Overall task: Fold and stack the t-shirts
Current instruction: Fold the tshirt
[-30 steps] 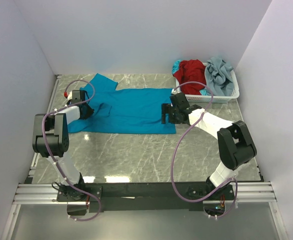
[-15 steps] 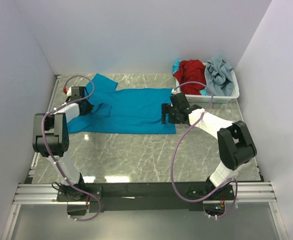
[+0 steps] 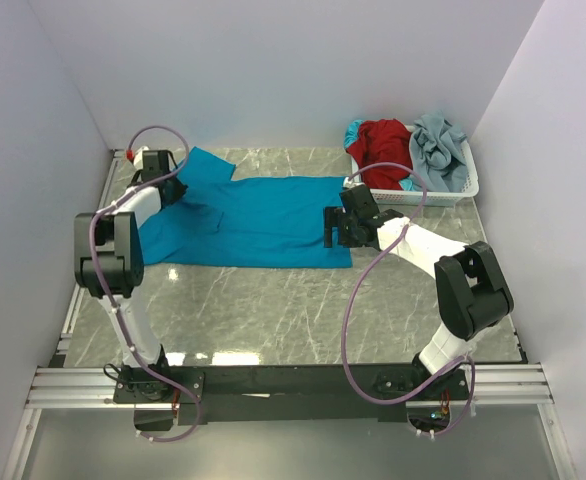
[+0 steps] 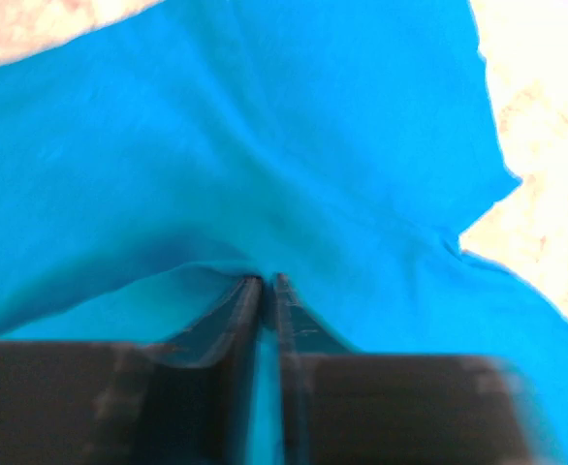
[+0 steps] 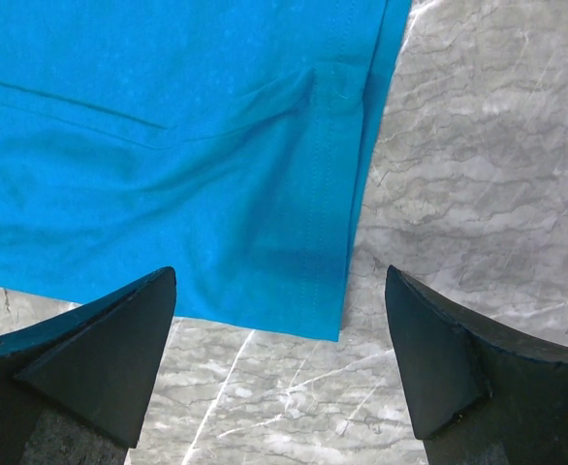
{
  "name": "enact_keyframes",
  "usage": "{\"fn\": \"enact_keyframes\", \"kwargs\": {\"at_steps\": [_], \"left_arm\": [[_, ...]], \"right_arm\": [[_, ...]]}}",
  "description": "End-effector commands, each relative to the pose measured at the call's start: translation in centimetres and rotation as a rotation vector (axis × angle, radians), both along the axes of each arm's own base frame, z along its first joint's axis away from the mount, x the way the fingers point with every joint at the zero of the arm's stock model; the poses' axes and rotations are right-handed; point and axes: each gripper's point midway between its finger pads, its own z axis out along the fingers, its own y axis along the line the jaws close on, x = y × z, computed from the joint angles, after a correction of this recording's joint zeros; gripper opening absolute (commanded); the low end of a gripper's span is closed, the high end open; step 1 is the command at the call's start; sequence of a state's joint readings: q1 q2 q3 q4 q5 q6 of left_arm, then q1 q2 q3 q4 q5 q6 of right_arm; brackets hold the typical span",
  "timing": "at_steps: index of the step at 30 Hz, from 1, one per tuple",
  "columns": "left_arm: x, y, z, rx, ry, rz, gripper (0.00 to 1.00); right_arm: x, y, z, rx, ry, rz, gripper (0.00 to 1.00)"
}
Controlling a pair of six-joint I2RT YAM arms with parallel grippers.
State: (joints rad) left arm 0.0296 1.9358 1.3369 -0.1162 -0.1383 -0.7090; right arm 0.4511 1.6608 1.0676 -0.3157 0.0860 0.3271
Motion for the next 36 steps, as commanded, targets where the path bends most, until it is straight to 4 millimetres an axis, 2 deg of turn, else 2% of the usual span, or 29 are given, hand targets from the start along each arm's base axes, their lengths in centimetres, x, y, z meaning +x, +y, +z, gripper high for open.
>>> {"fn": "enact_keyframes", "kwargs": {"at_steps": [1,3,4,5,8,9,10,11,13,15,18,21,22,23,26,30,31,34,36], "left_arm": [[3.1,0.8,1.9,0.053,-0.067,-0.016,0.22],[4.2,1.2,2.2,0.062,-0.070,-0.004,0.49],[4.6,1.3,2.9,0.059,-0.076,-0.001,0.86],[4.7,1.3,3.1,0.058,-0.078,-0.004,0.99],[4.3,1.0,5.0,0.056,-0.122,-0.023,0.99],[3.9,0.9,7.2,0.054,-0.168,-0.025,0.99],[3.1,0.6,6.8,0.043,-0.160,-0.032,0.99],[2.4,0.4,8.5,0.038,-0.193,-0.036,0.99],[1.1,0.0,8.6,0.020,-0.195,-0.048,0.99],[-0.6,-0.1,7.5,0.009,-0.165,-0.042,0.99],[-2.0,-0.4,4.2,-0.013,-0.075,-0.053,1.00],[-2.3,-1.1,1.7,-0.058,-0.025,-0.070,0.99],[-2.6,-1.2,0.8,-0.069,-0.007,-0.072,0.99],[-2.7,-1.6,0.0,-0.087,0.004,-0.081,0.99],[-3.1,-2.0,-2.0,-0.117,0.045,-0.085,0.99],[-4.4,-3.3,-4.2,-0.172,0.116,-0.131,0.99],[-5.4,-3.4,-5.3,-0.185,0.146,-0.122,0.99],[-7.3,-2.9,-6.8,-0.167,0.199,-0.093,1.00],[-8.4,-2.7,-6.6,-0.156,0.211,-0.085,0.99]], "right_arm": [[1.7,-0.1,2.2,0.002,-0.073,-0.018,0.94],[1.8,-0.1,2.3,0.006,-0.077,-0.022,0.95],[1.9,-0.1,2.4,0.010,-0.084,-0.025,0.95],[1.9,-0.2,2.5,0.012,-0.085,-0.027,0.95],[2.1,-0.3,2.9,0.016,-0.096,-0.033,0.95],[2.2,-0.4,3.0,0.018,-0.101,-0.037,0.95],[2.3,-0.3,3.3,0.024,-0.111,-0.038,0.95],[2.3,-0.3,3.2,0.027,-0.110,-0.039,0.95],[2.5,0.2,3.3,0.052,-0.113,-0.028,0.95],[2.8,1.4,3.7,0.094,-0.111,0.006,0.95],[4.2,2.8,4.0,0.138,-0.119,0.020,0.96],[5.2,4.6,3.1,0.173,-0.093,0.050,0.96],[5.2,5.0,2.0,0.167,-0.065,0.055,0.96],[5.4,5.7,2.1,0.171,-0.067,0.068,0.96],[5.8,6.7,0.9,0.199,-0.050,0.078,0.97],[5.2,6.5,-1.4,0.179,0.012,0.069,0.97],[4.4,6.3,-2.2,0.176,0.034,0.062,0.97],[3.2,5.9,-3.1,0.178,0.057,0.061,0.97],[1.9,4.9,-4.2,0.151,0.082,0.044,0.97]]}}
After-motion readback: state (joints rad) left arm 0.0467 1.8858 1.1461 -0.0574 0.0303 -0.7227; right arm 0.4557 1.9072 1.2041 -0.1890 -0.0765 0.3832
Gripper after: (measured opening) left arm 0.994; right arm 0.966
